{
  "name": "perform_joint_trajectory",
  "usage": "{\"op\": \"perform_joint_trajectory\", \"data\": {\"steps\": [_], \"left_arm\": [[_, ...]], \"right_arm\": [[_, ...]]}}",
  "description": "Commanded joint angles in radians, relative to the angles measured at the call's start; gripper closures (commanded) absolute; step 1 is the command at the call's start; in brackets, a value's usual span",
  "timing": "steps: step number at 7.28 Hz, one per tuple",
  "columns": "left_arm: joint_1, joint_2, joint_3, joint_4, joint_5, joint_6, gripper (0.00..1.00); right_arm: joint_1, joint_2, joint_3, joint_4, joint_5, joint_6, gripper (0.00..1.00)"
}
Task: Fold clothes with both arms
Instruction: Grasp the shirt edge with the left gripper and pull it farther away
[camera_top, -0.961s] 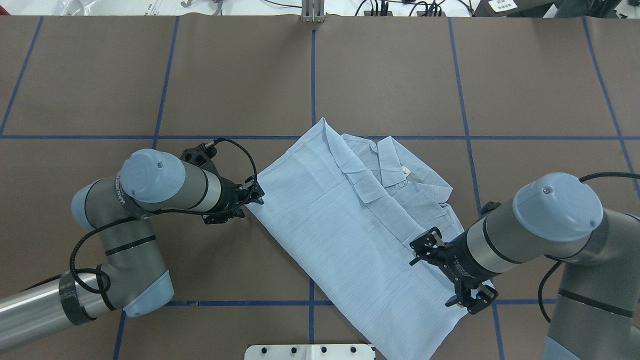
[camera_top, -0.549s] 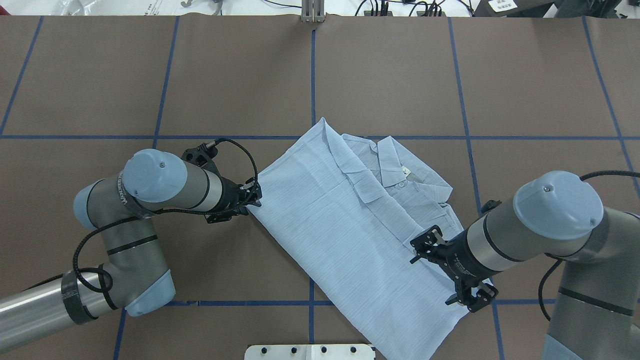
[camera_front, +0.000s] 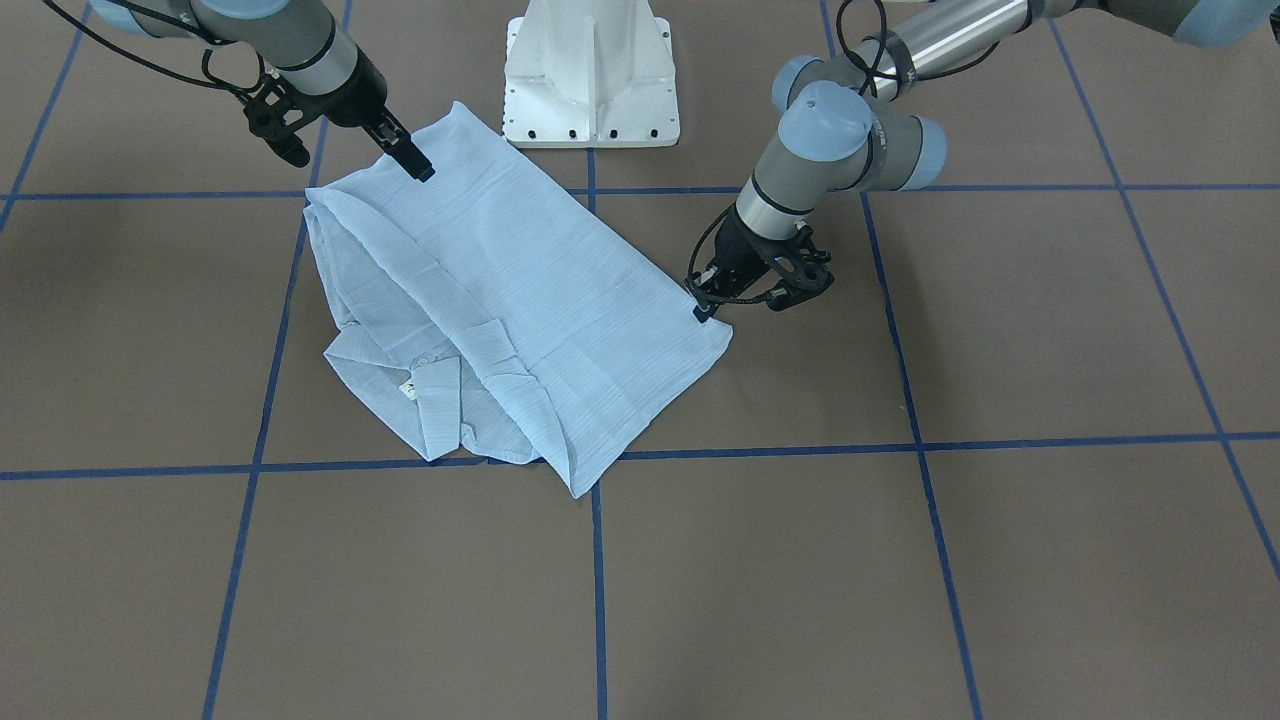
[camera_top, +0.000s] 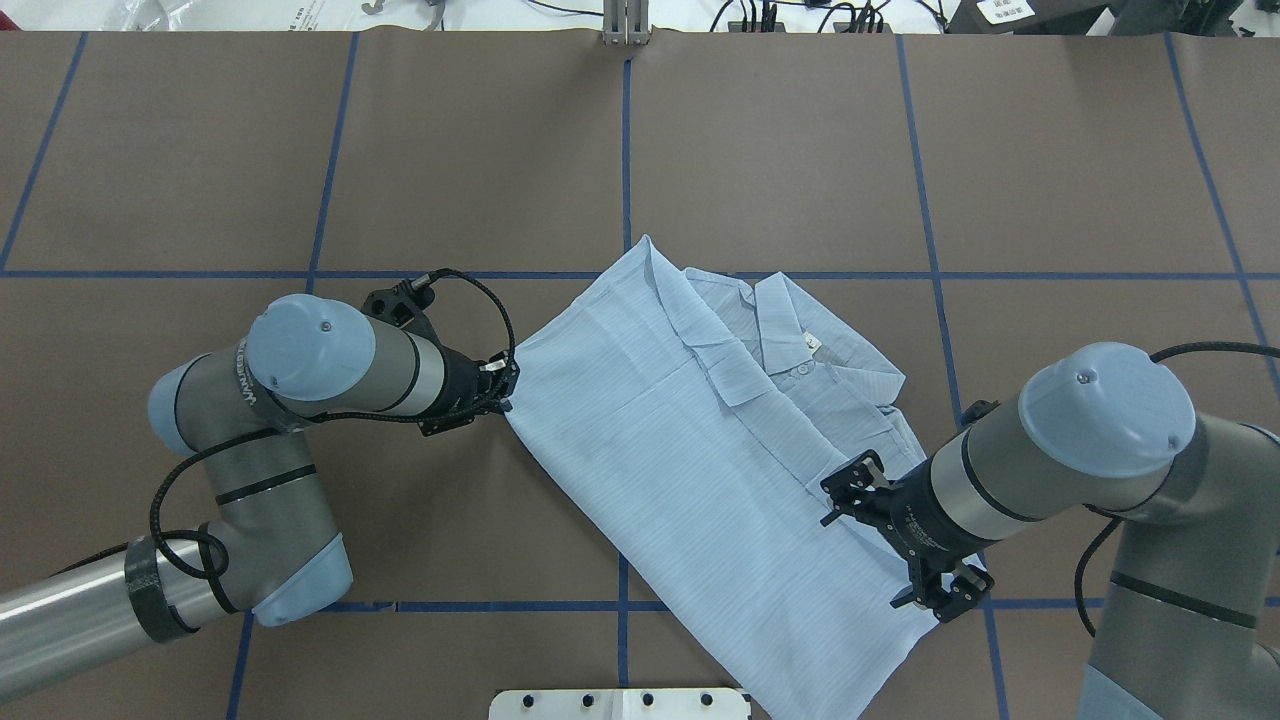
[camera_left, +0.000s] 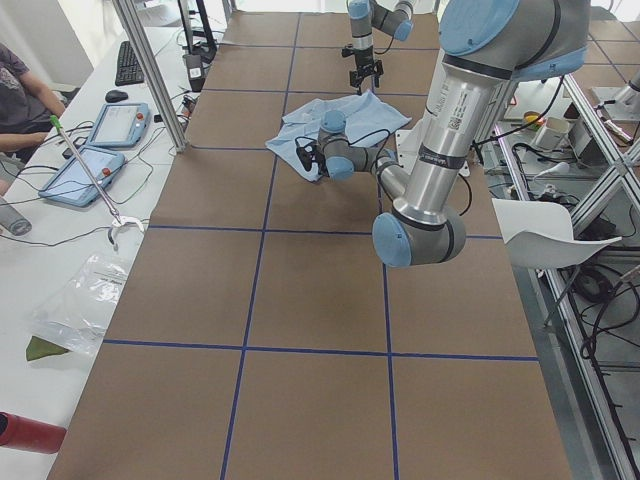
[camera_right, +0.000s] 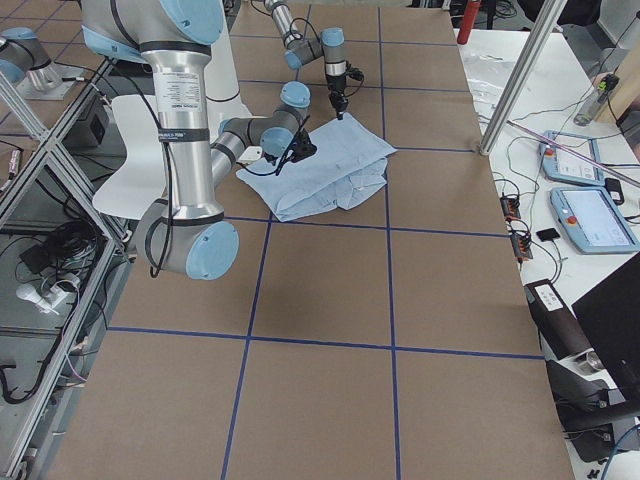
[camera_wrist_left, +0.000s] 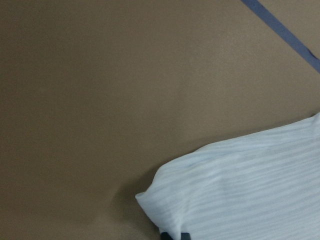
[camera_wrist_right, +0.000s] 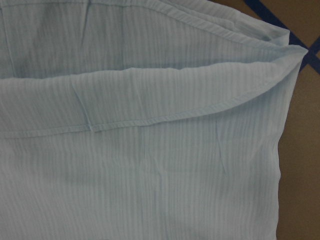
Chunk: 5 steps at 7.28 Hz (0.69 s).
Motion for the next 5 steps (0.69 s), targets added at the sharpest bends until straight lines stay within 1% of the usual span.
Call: {"op": "perform_joint_trajectory", "data": {"steps": [1,2,3,4,5], "left_arm": [[-0.085,-0.023,0.019,-0.009,0.014,0.18,1.0],[-0.152,-0.093,0.109,-0.015,0.014,0.22,1.0],[-0.215,-0.193,0.262,-0.059,0.014,0.287,1.0],[-0.27,-0.286,0.467,-0.192,0.014,0.314,1.0],[-0.3,-0.371,0.651,-0.274,0.015,0.372,1.0]], "right_arm": [[0.0,0.002,-0.001,0.007,-0.003,-0.001,0.0],[0.005,0.002,-0.001,0.007,-0.01,-0.002,0.0],[0.014,0.002,-0.001,0.007,-0.012,-0.002,0.0],[0.037,0.013,-0.001,0.007,-0.01,-0.004,0.0],[0.057,0.026,-0.002,0.007,-0.009,-0.004,0.0]]}}
